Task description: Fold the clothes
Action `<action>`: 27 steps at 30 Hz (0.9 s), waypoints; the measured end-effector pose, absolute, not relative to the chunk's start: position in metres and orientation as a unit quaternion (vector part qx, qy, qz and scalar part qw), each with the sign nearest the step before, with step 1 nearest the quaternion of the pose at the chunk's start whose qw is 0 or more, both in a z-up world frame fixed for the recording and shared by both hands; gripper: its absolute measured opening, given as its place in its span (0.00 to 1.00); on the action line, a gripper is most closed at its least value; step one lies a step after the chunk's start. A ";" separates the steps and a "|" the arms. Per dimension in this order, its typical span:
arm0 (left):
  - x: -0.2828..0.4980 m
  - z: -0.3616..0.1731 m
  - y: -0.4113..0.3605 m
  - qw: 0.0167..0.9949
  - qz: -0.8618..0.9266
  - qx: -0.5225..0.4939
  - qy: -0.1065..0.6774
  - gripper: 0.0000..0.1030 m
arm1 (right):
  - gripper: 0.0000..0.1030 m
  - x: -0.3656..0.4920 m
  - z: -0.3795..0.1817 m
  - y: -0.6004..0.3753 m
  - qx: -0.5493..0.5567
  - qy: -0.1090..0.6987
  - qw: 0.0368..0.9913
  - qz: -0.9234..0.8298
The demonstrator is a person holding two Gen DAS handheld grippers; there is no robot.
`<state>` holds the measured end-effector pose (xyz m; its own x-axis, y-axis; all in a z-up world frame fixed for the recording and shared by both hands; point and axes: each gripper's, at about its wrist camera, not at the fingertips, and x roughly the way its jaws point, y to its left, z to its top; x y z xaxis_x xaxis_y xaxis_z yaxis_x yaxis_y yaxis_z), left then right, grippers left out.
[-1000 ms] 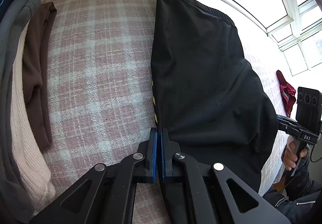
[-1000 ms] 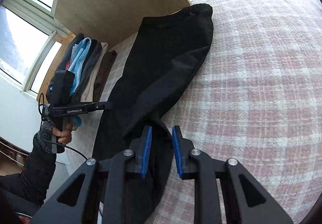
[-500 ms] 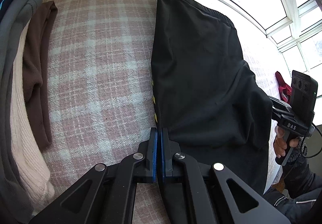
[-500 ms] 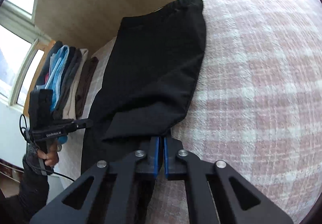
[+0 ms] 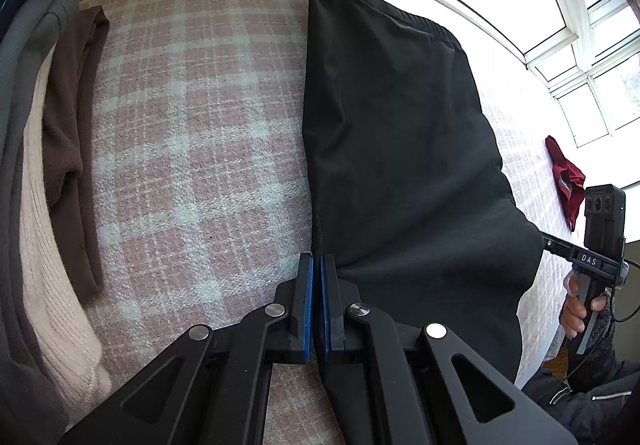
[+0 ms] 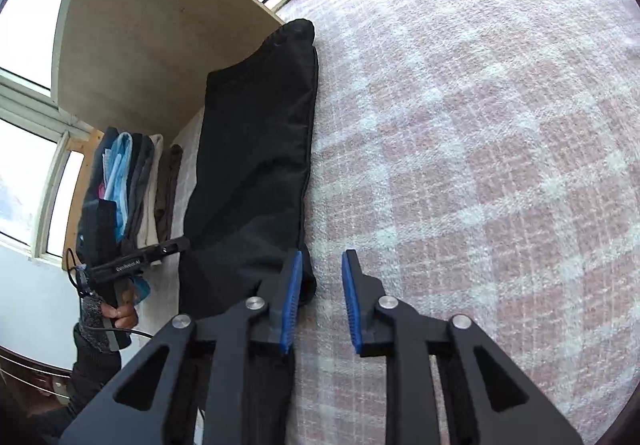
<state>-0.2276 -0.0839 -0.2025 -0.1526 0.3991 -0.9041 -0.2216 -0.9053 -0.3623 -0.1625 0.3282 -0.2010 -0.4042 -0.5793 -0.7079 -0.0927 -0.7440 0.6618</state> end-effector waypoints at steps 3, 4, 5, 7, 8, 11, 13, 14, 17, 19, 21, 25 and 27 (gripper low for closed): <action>-0.227 -0.202 -0.084 0.206 0.756 -0.618 -0.069 0.04 | 0.44 -0.174 -0.207 0.329 0.541 -0.327 0.168 -0.756; -0.227 -0.202 -0.084 0.206 0.756 -0.617 -0.070 0.04 | 0.44 -0.177 -0.209 0.328 0.547 -0.326 0.171 -0.751; -0.227 -0.202 -0.085 0.206 0.756 -0.617 -0.071 0.04 | 0.44 -0.179 -0.211 0.324 0.554 -0.322 0.176 -0.747; -0.223 -0.199 -0.085 0.205 0.756 -0.617 -0.073 0.04 | 0.44 -0.182 -0.214 0.317 0.565 -0.315 0.184 -0.740; -0.223 -0.200 -0.085 0.205 0.756 -0.617 -0.073 0.04 | 0.44 -0.182 -0.214 0.313 0.567 -0.312 0.187 -0.739; -0.221 -0.199 -0.085 0.209 0.755 -0.617 -0.072 0.04 | 0.44 -0.186 -0.214 0.300 0.575 -0.297 0.197 -0.736; -0.219 -0.199 -0.083 0.212 0.754 -0.618 -0.071 0.04 | 0.44 -0.186 -0.214 0.292 0.577 -0.281 0.205 -0.739; -0.218 -0.199 -0.083 0.213 0.753 -0.618 -0.070 0.04 | 0.43 -0.185 -0.214 0.288 0.577 -0.273 0.209 -0.741; -0.223 -0.205 -0.087 0.223 0.745 -0.623 -0.087 0.04 | 0.44 -0.188 -0.218 0.290 0.583 -0.287 0.219 -0.728; -0.226 -0.207 -0.088 0.226 0.742 -0.625 -0.096 0.05 | 0.44 -0.193 -0.222 0.296 0.588 -0.318 0.222 -0.709; -0.229 -0.207 -0.089 0.224 0.740 -0.626 -0.101 0.05 | 0.44 -0.194 -0.220 0.304 0.578 -0.341 0.217 -0.709; -0.234 -0.205 -0.084 0.229 0.741 -0.623 -0.100 0.13 | 0.44 -0.197 -0.217 0.286 0.585 -0.312 0.216 -0.717; -0.236 -0.205 -0.078 0.233 0.739 -0.625 -0.096 0.13 | 0.42 -0.196 -0.217 0.278 0.586 -0.291 0.225 -0.722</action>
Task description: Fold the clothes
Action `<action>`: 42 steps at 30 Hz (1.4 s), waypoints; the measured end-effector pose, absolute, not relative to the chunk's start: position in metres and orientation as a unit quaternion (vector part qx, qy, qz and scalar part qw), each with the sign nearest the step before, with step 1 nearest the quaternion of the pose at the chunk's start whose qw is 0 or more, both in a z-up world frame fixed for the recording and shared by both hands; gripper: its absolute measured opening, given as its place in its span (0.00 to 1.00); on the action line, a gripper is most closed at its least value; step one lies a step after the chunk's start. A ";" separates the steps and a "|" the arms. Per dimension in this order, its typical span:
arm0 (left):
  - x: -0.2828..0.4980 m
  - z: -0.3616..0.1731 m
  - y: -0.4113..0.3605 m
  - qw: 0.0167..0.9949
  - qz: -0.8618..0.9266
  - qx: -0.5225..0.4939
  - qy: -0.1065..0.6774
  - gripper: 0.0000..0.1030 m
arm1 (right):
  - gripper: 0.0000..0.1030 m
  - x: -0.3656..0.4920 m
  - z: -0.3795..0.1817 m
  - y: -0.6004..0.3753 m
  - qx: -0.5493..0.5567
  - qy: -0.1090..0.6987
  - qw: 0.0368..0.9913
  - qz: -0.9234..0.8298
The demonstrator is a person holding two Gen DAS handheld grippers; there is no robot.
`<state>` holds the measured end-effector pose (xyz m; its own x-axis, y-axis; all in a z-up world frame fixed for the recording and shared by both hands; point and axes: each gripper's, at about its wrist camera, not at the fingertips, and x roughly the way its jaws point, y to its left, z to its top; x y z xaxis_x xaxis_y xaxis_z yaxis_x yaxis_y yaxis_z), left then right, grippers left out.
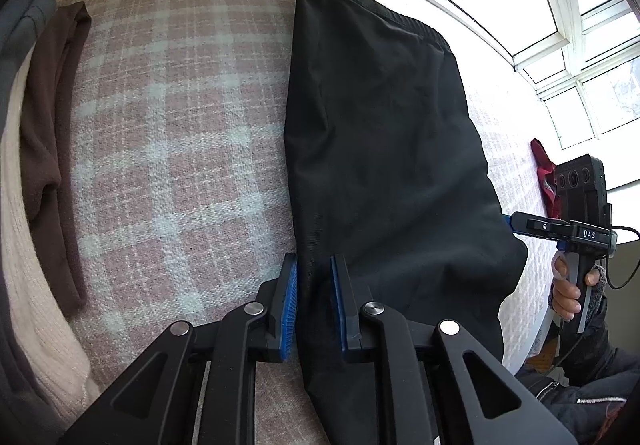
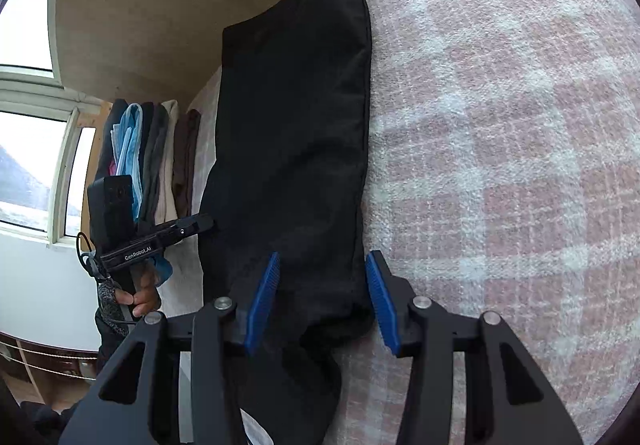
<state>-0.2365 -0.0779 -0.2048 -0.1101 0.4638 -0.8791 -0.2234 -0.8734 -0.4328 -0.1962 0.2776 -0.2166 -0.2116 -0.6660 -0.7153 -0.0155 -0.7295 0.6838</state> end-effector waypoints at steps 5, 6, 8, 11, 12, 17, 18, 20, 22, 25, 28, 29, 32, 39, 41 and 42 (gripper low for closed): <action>-0.236 -0.204 -0.066 0.239 0.738 -0.629 -0.056 0.02 | 0.07 -0.195 -0.212 0.267 0.577 -0.268 0.246 -0.731; -0.237 -0.205 -0.066 0.242 0.738 -0.628 -0.058 0.02 | 0.07 -0.194 -0.210 0.270 0.569 -0.279 0.250 -0.732; -0.236 -0.203 -0.069 0.250 0.738 -0.621 -0.080 0.02 | 0.07 -0.193 -0.201 0.278 0.549 -0.302 0.259 -0.735; -0.233 -0.176 -0.079 0.282 0.749 -0.582 -0.143 0.01 | 0.07 -0.191 -0.161 0.296 0.489 -0.338 0.286 -0.752; -0.231 -0.163 -0.082 0.288 0.756 -0.566 -0.156 0.01 | 0.07 -0.191 -0.144 0.303 0.467 -0.349 0.294 -0.757; -0.214 -0.067 -0.093 0.313 0.811 -0.462 -0.173 0.01 | 0.07 -0.182 -0.053 0.330 0.362 -0.371 0.337 -0.786; -0.209 -0.046 -0.096 0.318 0.822 -0.440 -0.172 0.01 | 0.07 -0.179 -0.035 0.331 0.344 -0.368 0.345 -0.792; -0.199 -0.006 -0.098 0.322 0.842 -0.401 -0.161 0.01 | 0.07 -0.174 -0.001 0.329 0.315 -0.355 0.359 -0.804; -0.186 0.031 -0.100 0.323 0.860 -0.366 -0.148 0.02 | 0.07 -0.168 0.025 0.323 0.293 -0.337 0.371 -0.814; -0.163 0.071 -0.102 0.316 0.881 -0.327 -0.131 0.02 | 0.07 -0.157 0.052 0.314 0.272 -0.320 0.400 -0.815; -0.139 0.093 -0.110 0.283 0.897 -0.312 -0.133 0.02 | 0.07 -0.149 0.069 0.292 0.271 -0.282 0.428 -0.815; -0.131 0.096 -0.115 0.263 0.903 -0.312 -0.133 0.02 | 0.07 -0.149 0.074 0.281 0.278 -0.265 0.434 -0.815; -0.111 0.099 -0.132 0.195 0.914 -0.327 -0.140 0.02 | 0.07 -0.151 0.086 0.237 0.302 -0.194 0.437 -0.825; -0.076 0.119 -0.192 0.084 0.922 -0.366 -0.101 0.02 | 0.07 -0.161 0.120 0.115 0.318 -0.078 0.444 -0.834; -0.070 0.136 -0.214 0.069 0.927 -0.359 -0.086 0.02 | 0.07 -0.162 0.133 0.077 0.310 -0.053 0.444 -0.839; -0.068 0.145 -0.226 0.066 0.930 -0.351 -0.080 0.02 | 0.07 -0.163 0.139 0.060 0.307 -0.045 0.443 -0.841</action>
